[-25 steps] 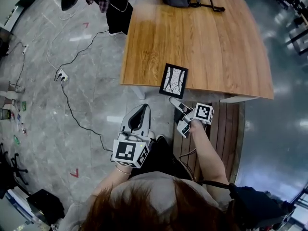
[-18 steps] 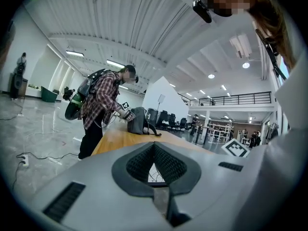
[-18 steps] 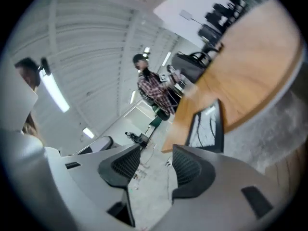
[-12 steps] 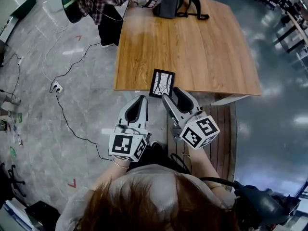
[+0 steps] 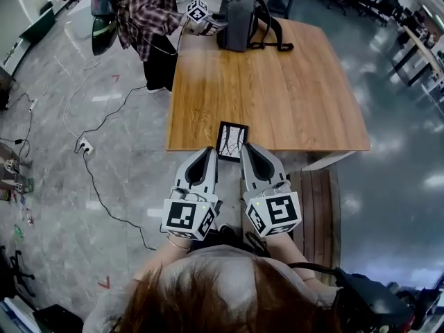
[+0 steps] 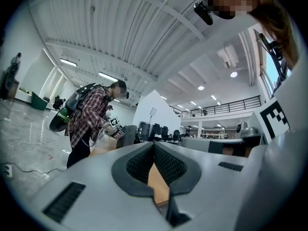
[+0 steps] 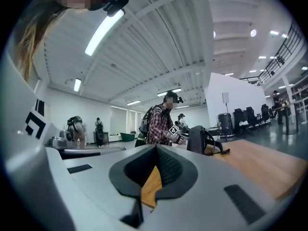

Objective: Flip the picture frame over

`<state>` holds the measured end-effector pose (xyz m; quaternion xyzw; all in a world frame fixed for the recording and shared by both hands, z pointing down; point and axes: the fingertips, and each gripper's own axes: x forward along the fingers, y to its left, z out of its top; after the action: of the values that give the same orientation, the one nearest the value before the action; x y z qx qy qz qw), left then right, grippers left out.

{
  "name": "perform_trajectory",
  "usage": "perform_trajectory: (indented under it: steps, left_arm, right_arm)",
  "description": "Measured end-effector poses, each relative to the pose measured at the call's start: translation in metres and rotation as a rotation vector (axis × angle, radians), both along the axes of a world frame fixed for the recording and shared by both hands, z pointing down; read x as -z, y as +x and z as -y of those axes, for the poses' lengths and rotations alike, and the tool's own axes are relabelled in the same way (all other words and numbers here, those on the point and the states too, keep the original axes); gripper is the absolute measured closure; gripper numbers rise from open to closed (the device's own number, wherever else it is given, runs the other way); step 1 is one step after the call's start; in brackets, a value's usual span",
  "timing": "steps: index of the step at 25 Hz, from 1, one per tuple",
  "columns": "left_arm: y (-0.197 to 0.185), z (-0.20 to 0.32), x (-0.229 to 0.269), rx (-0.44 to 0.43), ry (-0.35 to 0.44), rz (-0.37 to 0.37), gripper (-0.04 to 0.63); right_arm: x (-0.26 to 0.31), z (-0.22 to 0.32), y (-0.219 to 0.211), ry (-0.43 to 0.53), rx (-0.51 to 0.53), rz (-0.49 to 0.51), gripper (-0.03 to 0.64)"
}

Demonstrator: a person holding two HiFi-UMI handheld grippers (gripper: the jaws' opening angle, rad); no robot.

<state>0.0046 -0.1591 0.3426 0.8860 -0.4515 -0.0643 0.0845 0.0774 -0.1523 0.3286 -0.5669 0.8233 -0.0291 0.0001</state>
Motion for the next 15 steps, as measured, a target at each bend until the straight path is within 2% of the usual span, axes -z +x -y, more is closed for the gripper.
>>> perform_trajectory:
  steps: [3,7,15]
  left_arm:
    - [0.002,0.0,0.006,0.001,0.014,0.002,0.589]
    - [-0.002,-0.003,0.009,0.01,0.022,0.004,0.589]
    - [0.004,-0.011,0.01,-0.003,0.03,0.006,0.589]
  right_arm:
    - [-0.007,0.002,-0.004,-0.023,0.008,0.014,0.601]
    - [-0.016,0.001,-0.014,-0.1,0.088,0.184,0.601]
    - [-0.014,-0.008,-0.018,-0.1,0.117,0.16,0.601]
